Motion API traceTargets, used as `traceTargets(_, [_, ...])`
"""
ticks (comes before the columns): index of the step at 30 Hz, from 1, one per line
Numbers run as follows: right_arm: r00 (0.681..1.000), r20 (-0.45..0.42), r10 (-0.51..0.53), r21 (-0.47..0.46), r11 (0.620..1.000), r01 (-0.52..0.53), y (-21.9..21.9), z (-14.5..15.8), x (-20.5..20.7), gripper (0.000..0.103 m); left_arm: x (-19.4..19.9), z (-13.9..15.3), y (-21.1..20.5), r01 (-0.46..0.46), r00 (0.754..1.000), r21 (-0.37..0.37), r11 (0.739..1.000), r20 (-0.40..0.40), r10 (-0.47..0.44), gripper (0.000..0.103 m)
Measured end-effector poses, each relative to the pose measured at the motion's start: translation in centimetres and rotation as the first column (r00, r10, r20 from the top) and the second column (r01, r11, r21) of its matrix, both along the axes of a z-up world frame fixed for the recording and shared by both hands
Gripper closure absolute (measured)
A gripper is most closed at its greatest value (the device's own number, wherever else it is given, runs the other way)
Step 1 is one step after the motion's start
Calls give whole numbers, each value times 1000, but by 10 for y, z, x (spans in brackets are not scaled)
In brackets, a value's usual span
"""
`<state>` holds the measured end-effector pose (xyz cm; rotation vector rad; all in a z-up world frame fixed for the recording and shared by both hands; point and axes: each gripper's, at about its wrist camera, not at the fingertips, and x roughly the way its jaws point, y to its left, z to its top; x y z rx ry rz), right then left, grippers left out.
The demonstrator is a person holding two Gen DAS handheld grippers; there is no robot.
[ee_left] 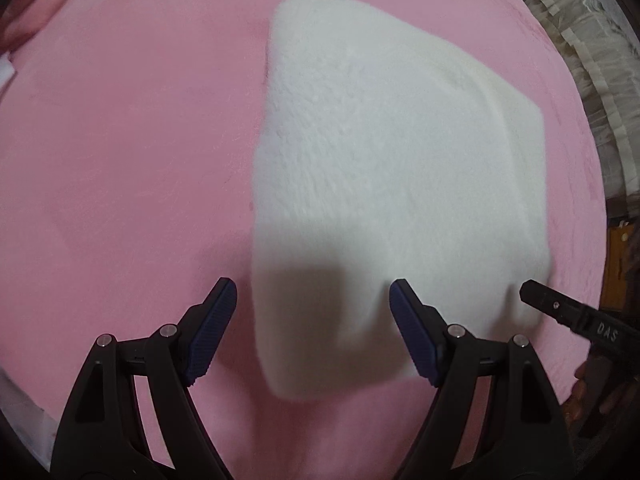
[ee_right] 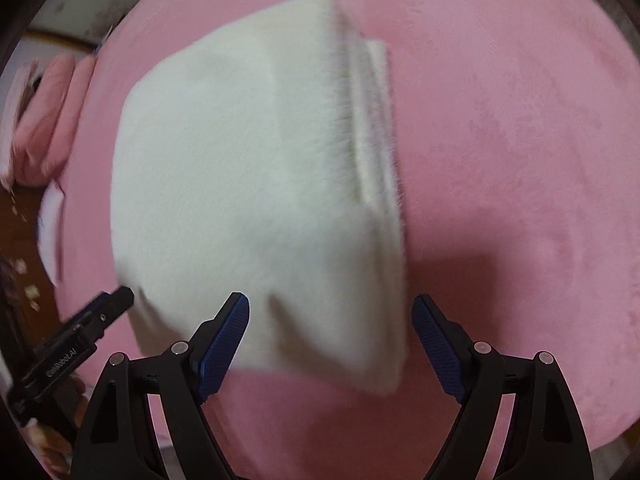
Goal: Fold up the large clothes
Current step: 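Lower both tools onto the folded cardigan edge and close them on it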
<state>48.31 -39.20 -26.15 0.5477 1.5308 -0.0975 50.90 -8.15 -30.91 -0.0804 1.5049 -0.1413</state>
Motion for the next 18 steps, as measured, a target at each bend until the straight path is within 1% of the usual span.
traceTargets(1, [1000, -4, -31, 46, 998, 31, -9, -9, 3, 18, 7, -7, 4, -7, 1000, -27, 1000, -20, 6, 27])
traceTargets(2, [998, -6, -66, 97, 993, 67, -18, -18, 6, 18, 15, -15, 8, -16, 999, -70, 997, -45, 12, 27])
traceTargets(4, [989, -3, -145, 205, 968, 142, -35, -35, 11, 18, 27, -26, 16, -49, 996, -157, 986, -79, 37, 26])
traceTargets(5, [985, -3, -172, 259, 951, 167, -42, -43, 14, 18, 34, -33, 19, -72, 993, -185, 980, -101, 54, 19])
traceTargets(6, [982, -4, -189, 311, 933, 181, -49, -53, 18, 18, 40, -39, 19, -77, 991, -199, 977, -120, 54, 17])
traceTargets(8, [978, 19, -205, 367, 912, 184, -58, -64, 25, 18, 52, -52, 17, -61, 988, -228, 972, -150, 27, 9])
traceTargets(10, [973, 29, -229, 412, 890, 197, -63, -73, 32, 19, 61, -61, 16, -54, 985, -249, 967, -172, 11, 4])
traceTargets(11, [972, 32, -235, 433, 879, 198, -64, -77, 35, 21, 65, -65, 16, -54, 984, -259, 964, -180, 6, 3])
traceTargets(12, [970, 42, -239, 449, 872, 195, -64, -78, 38, 31, 67, -67, 16, -52, 984, -265, 963, -181, 4, 2])
traceTargets(14, [970, 56, -237, 462, 867, 185, -64, -81, 44, 35, 67, -68, 15, -56, 985, -266, 962, -172, 9, 3])
traceTargets(15, [971, 62, -232, 464, 868, 178, -63, -81, 45, 41, 64, -66, 14, -48, 988, -255, 966, -157, 7, 5])
traceTargets(16, [971, 69, -231, 468, 866, 173, -63, -80, 44, 44, 60, -61, 11, -30, 990, -240, 970, -140, -4, 12])
traceTargets(17, [969, 75, -234, 470, 866, 172, -62, -78, 44, 49, 56, -54, 7, -7, 993, -216, 976, -120, -19, 18])
traceTargets(18, [968, 82, -238, 470, 865, 173, -60, -74, 40, 54, 53, -48, 4, 3, 994, -197, 980, -104, -24, 21])
